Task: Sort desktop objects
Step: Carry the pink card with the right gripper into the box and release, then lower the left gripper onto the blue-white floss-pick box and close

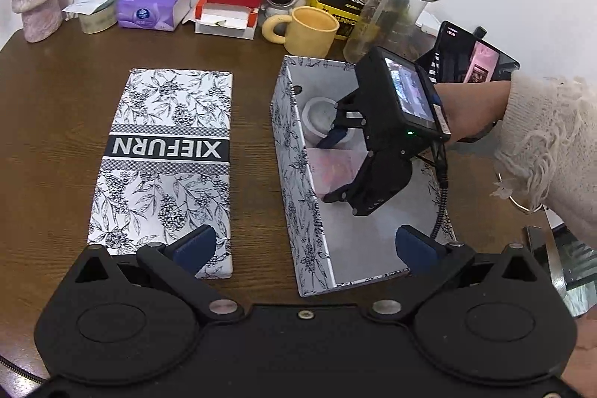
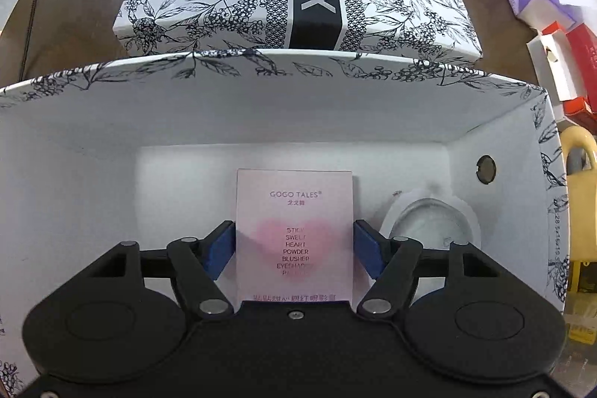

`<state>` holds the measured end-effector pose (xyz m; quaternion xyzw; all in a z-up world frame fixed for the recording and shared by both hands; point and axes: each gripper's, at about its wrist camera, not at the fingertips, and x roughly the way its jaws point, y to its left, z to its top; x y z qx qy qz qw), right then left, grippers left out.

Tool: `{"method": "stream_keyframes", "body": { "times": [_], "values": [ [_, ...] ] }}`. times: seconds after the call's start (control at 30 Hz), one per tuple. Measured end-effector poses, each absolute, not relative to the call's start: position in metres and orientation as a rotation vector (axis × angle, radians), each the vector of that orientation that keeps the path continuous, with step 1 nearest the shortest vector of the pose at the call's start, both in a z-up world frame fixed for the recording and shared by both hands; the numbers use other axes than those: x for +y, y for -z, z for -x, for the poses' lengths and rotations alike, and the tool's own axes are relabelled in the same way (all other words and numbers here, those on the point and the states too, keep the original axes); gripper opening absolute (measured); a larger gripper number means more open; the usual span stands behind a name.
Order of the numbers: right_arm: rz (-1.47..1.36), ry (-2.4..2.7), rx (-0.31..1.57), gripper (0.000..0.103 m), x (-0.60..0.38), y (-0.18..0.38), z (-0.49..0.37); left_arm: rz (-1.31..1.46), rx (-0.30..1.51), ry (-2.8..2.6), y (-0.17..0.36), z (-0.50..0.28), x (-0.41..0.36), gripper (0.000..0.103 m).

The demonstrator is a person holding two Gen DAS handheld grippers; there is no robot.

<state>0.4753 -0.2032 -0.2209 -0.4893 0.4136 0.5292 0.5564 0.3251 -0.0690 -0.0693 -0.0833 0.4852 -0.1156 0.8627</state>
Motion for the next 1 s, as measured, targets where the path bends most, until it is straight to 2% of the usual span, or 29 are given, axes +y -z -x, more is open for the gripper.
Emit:
{"method": "stream_keyframes", "body": {
  "times": [0.1,0.17,0.23,0.7,1.0],
  "values": [
    [1.13,-1.234,0.995,0.079,-0.204,0.216,-0.473,0.168,1.013,0.256,0.066,-0.322,-0.07,0.103],
    [1.104,-1.219,1.006,0.093,-0.205,0.209,-0.47,0.166,1.01,0.264,0.064,-0.32,-0.07,0.103],
    [1.081,-1.2,1.003,0.099,-0.207,0.2,-0.465,0.17,1.005,0.277,0.062,-0.316,-0.068,0.103],
    [0.638,-0.882,0.803,0.103,-0.257,0.084,-0.425,0.008,0.989,0.453,0.047,-0.299,-0.077,0.103],
    [0.486,-0.674,0.894,0.103,-0.312,0.06,-0.348,-0.212,0.992,0.658,0.06,-0.286,-0.12,0.103]
  ]
}}
